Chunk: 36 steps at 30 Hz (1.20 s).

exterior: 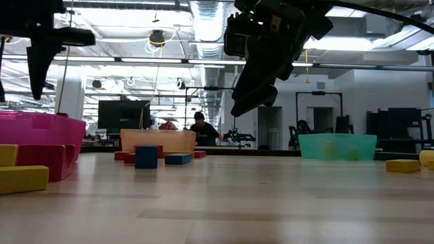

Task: Sort blocks
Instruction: Put the blue block into the orange bin

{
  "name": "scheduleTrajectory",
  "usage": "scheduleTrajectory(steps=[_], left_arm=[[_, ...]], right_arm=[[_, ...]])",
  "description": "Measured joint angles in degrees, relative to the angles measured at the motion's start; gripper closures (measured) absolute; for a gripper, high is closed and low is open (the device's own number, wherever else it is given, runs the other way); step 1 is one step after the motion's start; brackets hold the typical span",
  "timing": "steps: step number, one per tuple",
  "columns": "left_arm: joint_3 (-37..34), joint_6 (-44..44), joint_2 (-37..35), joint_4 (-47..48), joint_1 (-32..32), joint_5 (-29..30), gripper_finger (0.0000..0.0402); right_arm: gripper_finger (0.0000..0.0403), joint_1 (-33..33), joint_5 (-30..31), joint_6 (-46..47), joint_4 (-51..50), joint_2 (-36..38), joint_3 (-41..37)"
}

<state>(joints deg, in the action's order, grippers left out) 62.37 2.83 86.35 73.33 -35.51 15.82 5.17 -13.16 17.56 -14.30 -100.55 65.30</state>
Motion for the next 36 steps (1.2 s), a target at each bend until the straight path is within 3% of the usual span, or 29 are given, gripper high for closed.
scheduleTrajectory(steps=[3, 9, 12, 25, 36], left_arm=[[1.38, 1.18, -0.02, 0.23, 0.00, 1.49, 0.0251], [2.86, 6.96, -0.72, 0.33, -1.50, 16.88, 0.0251], [2.86, 7.49, -1.43, -1.26, -2.37, 20.25, 0.0251], [2.86, -7.60, -2.05, -24.79, -2.35, 20.39, 0.0251], [2.84, -7.06, -2.05, -30.60, -3.08, 15.27, 0.0251]], right_arm=[[0.0204, 0.00, 0.00, 0.00, 0.01, 0.00, 0.00], [0.0204, 0.00, -0.01, 0.00, -0.01, 0.00, 0.00], [0.0204, 0.00, -0.01, 0.00, -0.01, 0.00, 0.00], [0.0204, 0.00, -0.01, 0.00, 0.00, 0.00, 0.00], [0.0204, 0.00, 0.00, 0.00, -0.01, 0.00, 0.00]])
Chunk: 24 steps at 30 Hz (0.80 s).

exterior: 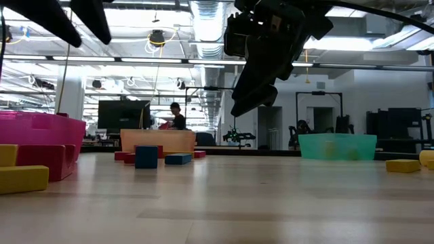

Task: Sort blocks
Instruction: Put the blue block into the orange bin

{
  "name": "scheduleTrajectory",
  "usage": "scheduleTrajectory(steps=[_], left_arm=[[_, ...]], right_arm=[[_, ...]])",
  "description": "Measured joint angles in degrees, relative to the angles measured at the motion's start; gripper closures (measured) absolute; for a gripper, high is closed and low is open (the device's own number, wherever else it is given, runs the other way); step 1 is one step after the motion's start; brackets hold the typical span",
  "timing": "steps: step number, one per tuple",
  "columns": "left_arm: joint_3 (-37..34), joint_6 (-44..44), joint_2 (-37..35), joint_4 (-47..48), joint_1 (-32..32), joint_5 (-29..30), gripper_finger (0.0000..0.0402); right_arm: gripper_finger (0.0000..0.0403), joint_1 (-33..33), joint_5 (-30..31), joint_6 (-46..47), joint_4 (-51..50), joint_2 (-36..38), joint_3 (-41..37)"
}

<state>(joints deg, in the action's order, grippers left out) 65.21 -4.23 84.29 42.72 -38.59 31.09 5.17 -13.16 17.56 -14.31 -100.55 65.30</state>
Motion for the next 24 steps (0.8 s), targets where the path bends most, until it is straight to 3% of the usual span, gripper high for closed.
scheduleTrajectory(steps=[11, 18, 24], left_arm=[[-0.02, 4.11, -6.76, 1.65, -2.87, 2.58, 0.0251], [-0.02, 8.80, -13.77, 0.96, -7.87, -5.99, 0.0251], [-0.02, 13.35, -14.87, -0.40, -11.68, -10.58, 0.0251]], right_arm=[[0.0204, 0.00, 0.00, 0.00, 0.02, 0.00, 0.00], [0.0204, 0.00, 0.01, 0.00, 0.00, -0.02, 0.00], [0.0204, 0.00, -0.01, 0.00, 0.00, -0.02, 0.00]])
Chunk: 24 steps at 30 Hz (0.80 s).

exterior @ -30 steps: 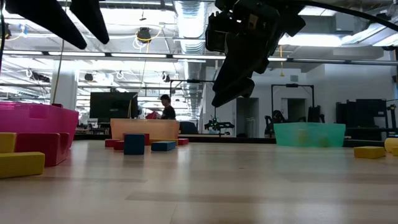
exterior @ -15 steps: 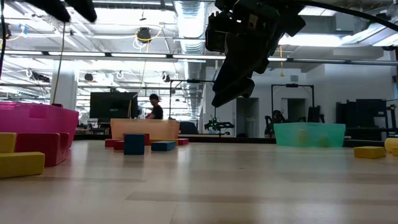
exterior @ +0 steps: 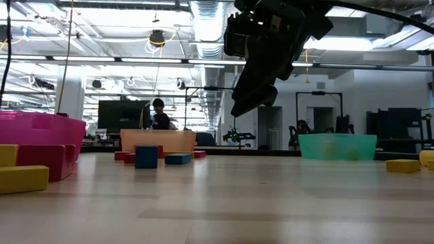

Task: Sort blocks
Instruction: Put the blue block into the orange bin

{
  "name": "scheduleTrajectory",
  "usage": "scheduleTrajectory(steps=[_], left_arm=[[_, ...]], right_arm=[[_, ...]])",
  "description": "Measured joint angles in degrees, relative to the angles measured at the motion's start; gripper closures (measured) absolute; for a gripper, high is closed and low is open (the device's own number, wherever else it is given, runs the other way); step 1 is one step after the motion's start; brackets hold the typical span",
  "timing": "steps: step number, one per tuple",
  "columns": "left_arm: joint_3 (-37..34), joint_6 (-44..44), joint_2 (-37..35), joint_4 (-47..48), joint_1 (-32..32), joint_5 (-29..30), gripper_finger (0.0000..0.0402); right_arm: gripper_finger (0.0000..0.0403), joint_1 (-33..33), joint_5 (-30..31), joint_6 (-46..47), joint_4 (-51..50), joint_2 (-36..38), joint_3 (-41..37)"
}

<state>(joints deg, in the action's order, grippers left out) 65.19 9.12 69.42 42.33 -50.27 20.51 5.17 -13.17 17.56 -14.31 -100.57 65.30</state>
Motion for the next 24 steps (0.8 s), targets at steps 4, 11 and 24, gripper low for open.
scheduleTrajectory(steps=[4, 11, 24], left_arm=[[0.00, 3.77, 1.58, -0.09, -2.48, -2.59, 0.0251], [0.00, 10.13, 6.14, -1.72, -6.81, -7.11, 0.0251], [0.00, 18.60, 17.09, -3.29, -11.14, -8.09, 0.0251]], right_arm=[[0.0204, 0.00, 0.00, 0.00, 0.00, 0.00, 0.00], [0.0204, 0.00, 0.02, 0.00, 0.27, 0.00, 0.00], [0.0204, 0.00, 0.02, -0.01, 12.78, 0.00, 0.00]])
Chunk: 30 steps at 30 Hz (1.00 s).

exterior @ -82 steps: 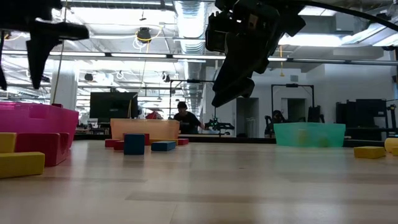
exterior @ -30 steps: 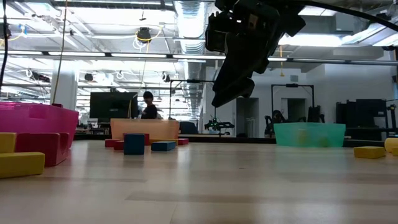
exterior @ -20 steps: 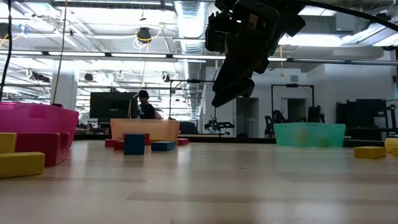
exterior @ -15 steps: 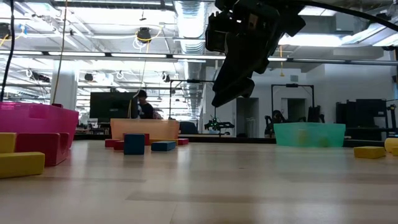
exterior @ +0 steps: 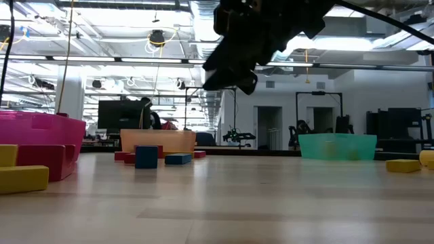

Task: Sort blocks
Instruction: Put the blue block into the orange bin

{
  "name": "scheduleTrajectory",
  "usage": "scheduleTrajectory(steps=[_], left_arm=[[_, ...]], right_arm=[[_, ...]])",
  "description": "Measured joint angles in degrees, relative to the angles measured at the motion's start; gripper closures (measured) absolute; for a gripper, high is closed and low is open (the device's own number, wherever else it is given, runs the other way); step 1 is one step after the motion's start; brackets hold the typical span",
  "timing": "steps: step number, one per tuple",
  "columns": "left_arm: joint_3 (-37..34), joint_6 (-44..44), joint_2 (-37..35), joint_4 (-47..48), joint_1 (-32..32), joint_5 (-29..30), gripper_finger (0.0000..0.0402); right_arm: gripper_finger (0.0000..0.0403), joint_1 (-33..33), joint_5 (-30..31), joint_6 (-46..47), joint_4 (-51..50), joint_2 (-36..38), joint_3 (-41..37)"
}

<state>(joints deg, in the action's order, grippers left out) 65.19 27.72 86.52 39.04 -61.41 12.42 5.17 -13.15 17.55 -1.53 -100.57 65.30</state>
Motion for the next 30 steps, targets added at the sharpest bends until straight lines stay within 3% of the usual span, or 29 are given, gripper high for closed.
scheduleTrajectory(steps=[6, 16, 22, 30], left_arm=[[0.00, 3.41, 6.44, -1.64, -1.09, -1.88, 0.0251], [0.00, 6.81, 15.47, 0.76, -1.31, -0.40, 0.0250], [-0.11, 10.13, 16.72, 2.09, -1.34, 4.57, 0.0250], [-2.09, 11.70, 16.60, -1.68, -1.68, 6.10, 0.0250]], right_arm=[[0.0204, -0.04, 0.00, 0.00, 4.63, 0.00, 0.02], [0.0204, 1.33, 0.00, -1.51, 4.12, 0.00, 0.02], [0.0199, 3.48, 1.83, -4.50, 4.05, 0.00, 0.02], [0.0149, 5.61, 2.58, -5.55, 3.46, 0.00, 0.02]])
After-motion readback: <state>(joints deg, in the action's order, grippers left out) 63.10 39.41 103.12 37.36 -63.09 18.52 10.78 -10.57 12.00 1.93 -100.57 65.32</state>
